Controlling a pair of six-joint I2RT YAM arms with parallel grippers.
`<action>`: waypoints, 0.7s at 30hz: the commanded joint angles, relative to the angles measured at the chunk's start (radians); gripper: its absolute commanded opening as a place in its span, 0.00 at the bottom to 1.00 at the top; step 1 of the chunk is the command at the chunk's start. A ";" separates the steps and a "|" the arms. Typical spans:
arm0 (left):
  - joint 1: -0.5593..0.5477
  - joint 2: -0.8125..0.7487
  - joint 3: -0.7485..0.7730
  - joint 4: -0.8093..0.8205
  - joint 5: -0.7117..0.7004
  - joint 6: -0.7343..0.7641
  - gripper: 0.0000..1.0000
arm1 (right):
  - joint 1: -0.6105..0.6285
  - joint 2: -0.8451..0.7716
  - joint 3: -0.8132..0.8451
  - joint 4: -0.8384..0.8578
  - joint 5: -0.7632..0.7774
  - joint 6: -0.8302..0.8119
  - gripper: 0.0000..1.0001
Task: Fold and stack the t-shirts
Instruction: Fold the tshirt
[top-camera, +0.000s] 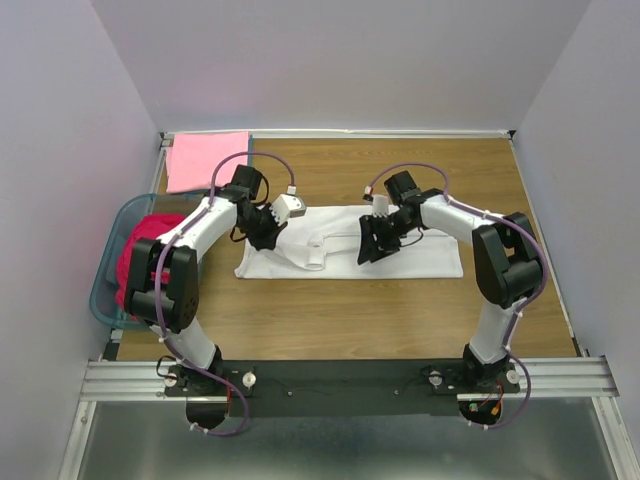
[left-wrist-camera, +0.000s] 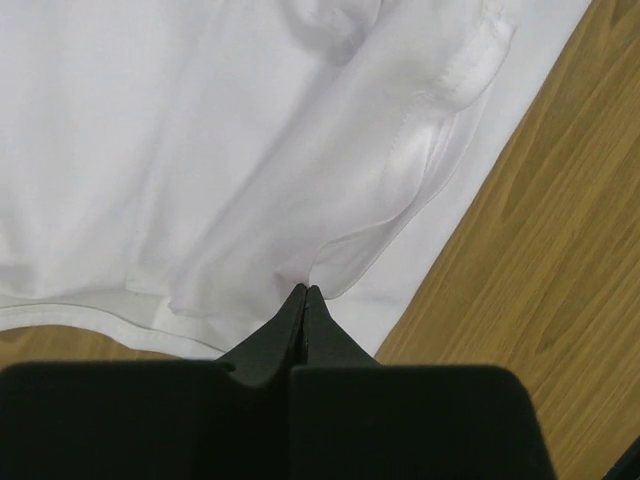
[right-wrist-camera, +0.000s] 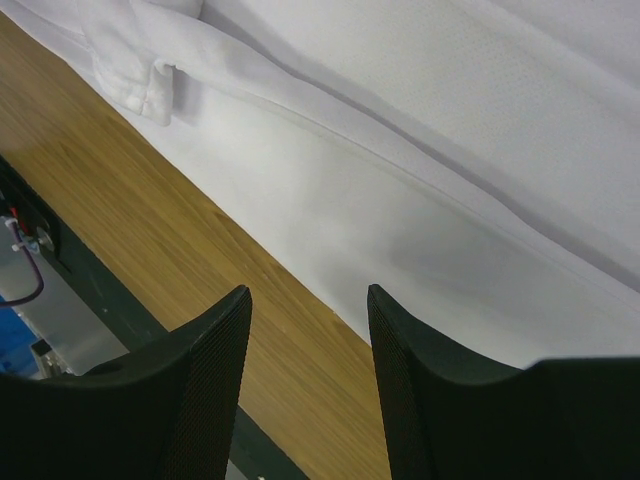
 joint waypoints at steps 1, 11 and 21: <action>0.000 -0.003 0.065 0.000 -0.029 -0.017 0.00 | -0.013 -0.039 -0.015 -0.023 0.018 -0.018 0.57; 0.066 0.086 0.274 0.006 -0.026 -0.042 0.00 | -0.028 -0.051 -0.033 -0.029 0.030 -0.032 0.58; 0.106 0.204 0.360 0.094 -0.052 -0.149 0.27 | -0.036 -0.078 -0.030 -0.049 0.047 -0.051 0.58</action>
